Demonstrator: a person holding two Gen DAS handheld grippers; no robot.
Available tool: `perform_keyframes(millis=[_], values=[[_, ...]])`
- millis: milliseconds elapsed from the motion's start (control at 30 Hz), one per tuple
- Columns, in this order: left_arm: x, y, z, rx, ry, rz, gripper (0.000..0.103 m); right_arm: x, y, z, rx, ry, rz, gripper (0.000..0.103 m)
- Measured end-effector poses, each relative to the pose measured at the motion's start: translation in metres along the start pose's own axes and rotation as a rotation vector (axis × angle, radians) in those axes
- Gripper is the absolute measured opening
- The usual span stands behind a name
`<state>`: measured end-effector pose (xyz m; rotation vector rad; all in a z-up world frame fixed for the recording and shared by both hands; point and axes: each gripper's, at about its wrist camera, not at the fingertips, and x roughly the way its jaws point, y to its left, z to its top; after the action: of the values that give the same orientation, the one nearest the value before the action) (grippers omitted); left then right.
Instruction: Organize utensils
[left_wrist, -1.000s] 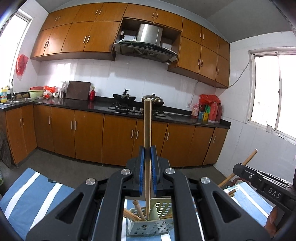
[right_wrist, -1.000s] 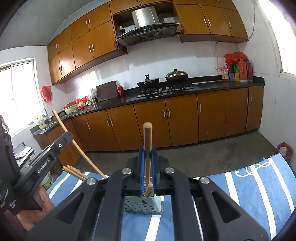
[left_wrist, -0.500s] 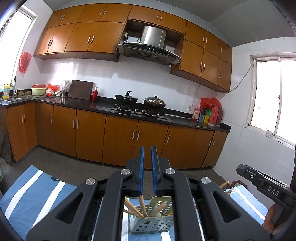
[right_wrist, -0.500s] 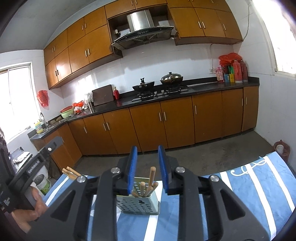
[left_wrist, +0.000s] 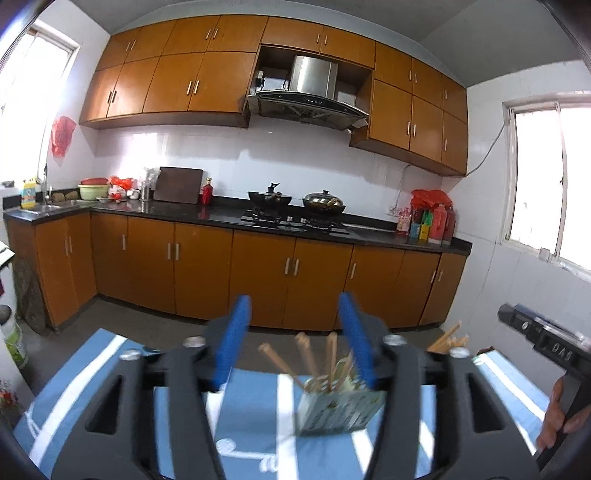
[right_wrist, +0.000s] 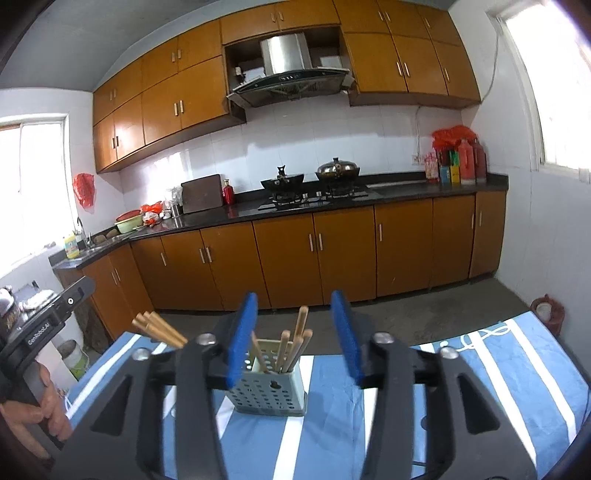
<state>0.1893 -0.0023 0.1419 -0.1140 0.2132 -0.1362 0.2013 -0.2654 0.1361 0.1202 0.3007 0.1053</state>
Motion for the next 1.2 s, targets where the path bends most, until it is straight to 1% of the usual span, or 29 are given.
perform_keyframes(millis=[33, 67, 100, 133, 167, 200, 233, 267, 367, 533, 800, 900, 1000, 1200], values=[[-0.006, 0.002, -0.003, 0.011, -0.005, 0.008, 0.069, -0.007, 0.003, -0.005, -0.009, -0.005, 0.001, 0.062], [-0.013, 0.004, -0.008, 0.026, -0.011, 0.019, 0.079, -0.011, 0.006, -0.009, -0.013, -0.008, 0.002, 0.069], [-0.023, 0.006, -0.014, 0.051, -0.021, 0.038, 0.087, -0.016, 0.008, -0.014, -0.017, -0.01, 0.004, 0.072], [-0.029, 0.006, -0.018, 0.067, -0.026, 0.049, 0.094, -0.022, 0.012, -0.019, -0.021, -0.016, 0.004, 0.079], [-0.035, 0.007, -0.022, 0.086, -0.032, 0.062, 0.096, -0.027, 0.014, -0.023, -0.022, -0.022, 0.002, 0.086], [-0.043, 0.007, -0.028, 0.111, -0.038, 0.073, 0.099, -0.032, 0.016, -0.027, -0.023, -0.03, -0.001, 0.089], [-0.048, 0.007, -0.032, 0.129, -0.042, 0.081, 0.101, -0.04, 0.02, -0.034, -0.026, -0.046, -0.004, 0.095], [-0.056, 0.006, -0.038, 0.152, -0.048, 0.096, 0.101, -0.044, 0.022, -0.036, -0.027, -0.054, -0.006, 0.099], [-0.068, 0.006, -0.049, 0.181, -0.045, 0.12, 0.101, -0.06, 0.033, -0.055, -0.043, -0.069, -0.022, 0.099], [-0.087, 0.004, -0.071, 0.187, -0.04, 0.144, 0.101, -0.077, 0.046, -0.086, -0.07, -0.058, -0.031, 0.099], [-0.106, -0.005, -0.104, 0.227, -0.042, 0.21, 0.101, -0.088, 0.06, -0.125, -0.123, -0.058, -0.098, 0.099], [-0.108, -0.006, -0.112, 0.231, -0.026, 0.214, 0.101, -0.085, 0.063, -0.133, -0.132, -0.036, -0.098, 0.099], [-0.105, -0.007, -0.119, 0.228, 0.0, 0.203, 0.101, -0.083, 0.06, -0.142, -0.115, -0.013, -0.096, 0.099], [-0.101, -0.002, -0.131, 0.197, 0.039, 0.202, 0.101, -0.08, 0.055, -0.154, -0.103, 0.019, -0.105, 0.099]])
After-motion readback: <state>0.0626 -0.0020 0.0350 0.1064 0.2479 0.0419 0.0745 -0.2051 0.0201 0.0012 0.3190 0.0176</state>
